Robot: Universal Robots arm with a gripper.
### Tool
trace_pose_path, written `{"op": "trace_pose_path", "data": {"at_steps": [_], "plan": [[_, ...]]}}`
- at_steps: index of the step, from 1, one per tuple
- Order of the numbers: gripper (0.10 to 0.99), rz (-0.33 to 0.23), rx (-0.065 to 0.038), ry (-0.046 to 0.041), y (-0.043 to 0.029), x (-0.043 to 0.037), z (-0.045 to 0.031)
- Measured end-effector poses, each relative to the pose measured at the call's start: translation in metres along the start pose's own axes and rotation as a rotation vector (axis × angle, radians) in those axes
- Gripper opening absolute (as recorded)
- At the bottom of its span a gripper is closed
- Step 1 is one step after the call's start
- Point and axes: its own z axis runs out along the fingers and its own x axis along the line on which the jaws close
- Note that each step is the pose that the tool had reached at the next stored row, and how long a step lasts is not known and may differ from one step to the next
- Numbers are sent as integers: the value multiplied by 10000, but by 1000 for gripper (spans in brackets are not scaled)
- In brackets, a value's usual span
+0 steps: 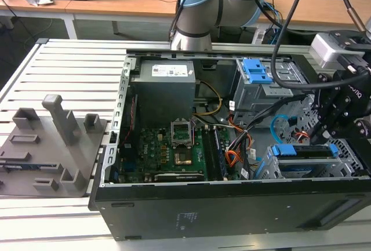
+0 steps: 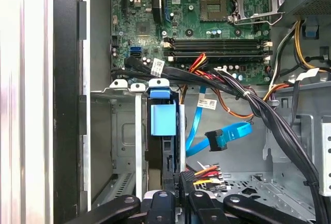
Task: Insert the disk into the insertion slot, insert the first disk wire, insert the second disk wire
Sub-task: 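Insert the first disk wire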
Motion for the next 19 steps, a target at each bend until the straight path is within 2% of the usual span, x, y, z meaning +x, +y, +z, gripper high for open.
{"op": "trace_pose_path", "data": {"at_steps": [19], "plan": [[169,-1,-1,-7,-19,33,82]]}}
